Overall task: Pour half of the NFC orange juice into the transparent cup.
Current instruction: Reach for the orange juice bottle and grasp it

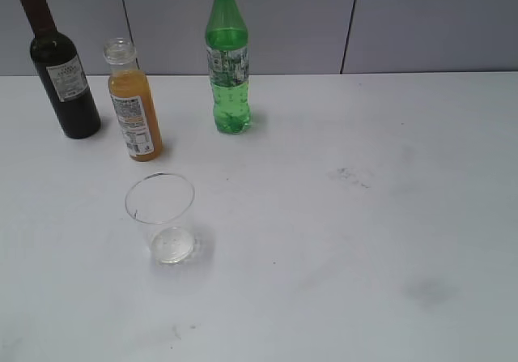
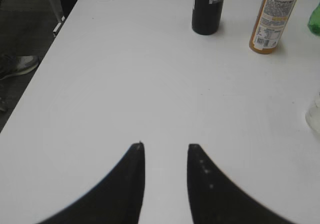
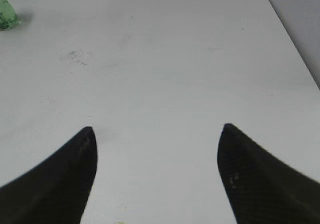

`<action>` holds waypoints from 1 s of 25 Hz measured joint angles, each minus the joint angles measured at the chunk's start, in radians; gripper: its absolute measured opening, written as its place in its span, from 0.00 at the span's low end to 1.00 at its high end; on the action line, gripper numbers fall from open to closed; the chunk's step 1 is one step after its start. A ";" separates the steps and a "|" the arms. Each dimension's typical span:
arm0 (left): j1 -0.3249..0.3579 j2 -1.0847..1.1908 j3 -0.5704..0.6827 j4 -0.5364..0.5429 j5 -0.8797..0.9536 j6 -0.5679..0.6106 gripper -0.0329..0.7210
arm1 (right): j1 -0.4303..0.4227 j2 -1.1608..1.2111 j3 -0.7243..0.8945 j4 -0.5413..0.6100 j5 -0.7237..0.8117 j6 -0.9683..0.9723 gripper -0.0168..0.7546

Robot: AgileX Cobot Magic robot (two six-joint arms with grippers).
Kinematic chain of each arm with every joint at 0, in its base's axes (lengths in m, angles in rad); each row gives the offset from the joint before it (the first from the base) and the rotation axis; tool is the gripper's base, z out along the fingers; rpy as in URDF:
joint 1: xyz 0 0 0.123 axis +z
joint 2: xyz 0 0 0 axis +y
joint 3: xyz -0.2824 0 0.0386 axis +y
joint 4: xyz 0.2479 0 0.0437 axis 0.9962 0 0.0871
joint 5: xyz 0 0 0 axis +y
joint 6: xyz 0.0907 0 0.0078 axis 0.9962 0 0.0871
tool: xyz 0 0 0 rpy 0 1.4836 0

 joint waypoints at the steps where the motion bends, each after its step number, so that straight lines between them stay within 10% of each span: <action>1: 0.000 0.000 0.000 0.000 0.000 0.000 0.36 | 0.000 0.000 0.000 0.000 0.000 0.000 0.76; 25: 0.000 0.000 0.000 -0.035 0.000 0.000 0.47 | 0.000 0.000 0.000 0.000 -0.002 0.000 0.76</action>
